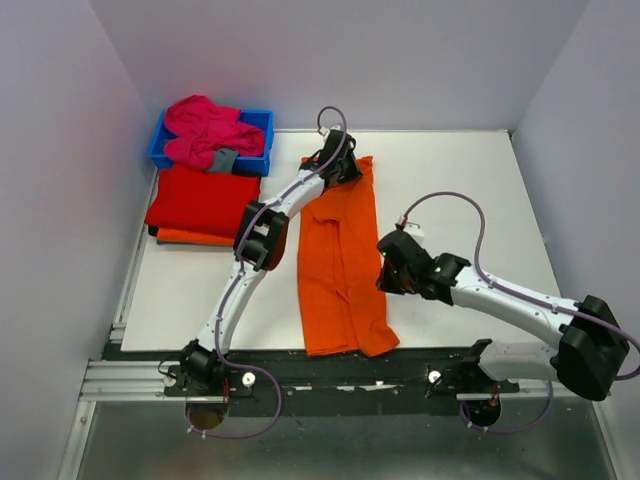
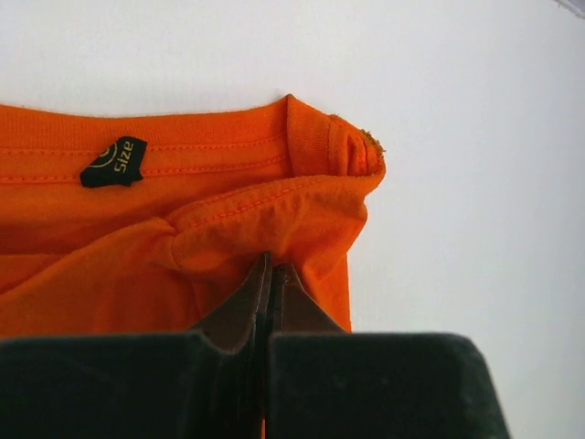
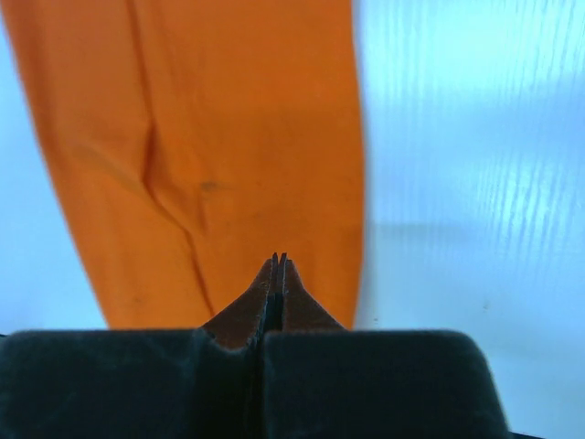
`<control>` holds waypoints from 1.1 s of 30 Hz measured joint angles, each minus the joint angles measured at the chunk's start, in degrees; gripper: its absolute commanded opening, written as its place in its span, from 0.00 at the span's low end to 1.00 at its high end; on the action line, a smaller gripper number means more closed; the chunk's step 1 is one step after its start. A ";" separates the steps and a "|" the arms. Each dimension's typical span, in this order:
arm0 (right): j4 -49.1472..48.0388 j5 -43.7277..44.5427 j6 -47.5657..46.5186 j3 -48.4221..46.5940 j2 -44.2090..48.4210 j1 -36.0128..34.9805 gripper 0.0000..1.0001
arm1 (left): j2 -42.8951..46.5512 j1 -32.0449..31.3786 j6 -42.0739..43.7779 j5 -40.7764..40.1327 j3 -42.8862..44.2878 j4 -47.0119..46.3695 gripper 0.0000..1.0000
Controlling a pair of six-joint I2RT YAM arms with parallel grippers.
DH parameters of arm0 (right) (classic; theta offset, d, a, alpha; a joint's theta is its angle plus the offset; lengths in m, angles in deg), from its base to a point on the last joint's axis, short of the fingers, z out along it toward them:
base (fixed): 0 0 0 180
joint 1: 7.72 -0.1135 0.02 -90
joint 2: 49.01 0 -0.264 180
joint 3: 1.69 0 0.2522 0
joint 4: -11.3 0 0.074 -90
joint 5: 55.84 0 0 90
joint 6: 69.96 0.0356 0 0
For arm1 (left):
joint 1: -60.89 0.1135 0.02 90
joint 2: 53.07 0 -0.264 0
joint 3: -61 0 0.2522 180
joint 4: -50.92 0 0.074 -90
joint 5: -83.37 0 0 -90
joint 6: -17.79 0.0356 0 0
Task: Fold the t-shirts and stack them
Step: Rotate the tshirt 90 degrees
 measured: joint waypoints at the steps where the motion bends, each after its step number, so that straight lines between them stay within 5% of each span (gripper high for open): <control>1: 0.33 -0.55 -0.48 0.87 -0.85 0.00 0.01 | 0.22 0.11 0.28 0.35 -0.39 -0.39 0.00; 9: 0.31 -3.82 -3.04 2.38 -7.21 0.61 0.01 | 10.45 1.22 3.78 5.29 -8.85 -1.84 0.11; 14: 0.00 -5.31 -6.10 -3.85 -12.66 4.96 0.01 | 23.61 1.60 4.55 7.89 -16.81 -3.48 0.05; 22: -1.36 -8.22 -9.29 -17.05 -22.91 12.39 0.01 | 50.66 1.57 4.02 6.49 -51.32 -6.71 0.00; 28: -1.31 -10.43 -10.54 -25.20 -30.86 14.51 0.01 | 57.55 1.57 2.05 4.39 -74.77 -7.98 0.00; 33: -1.16 -10.95 -10.73 -27.93 -35.12 15.39 0.01 | 59.65 1.57 1.09 2.32 -84.00 -8.50 0.00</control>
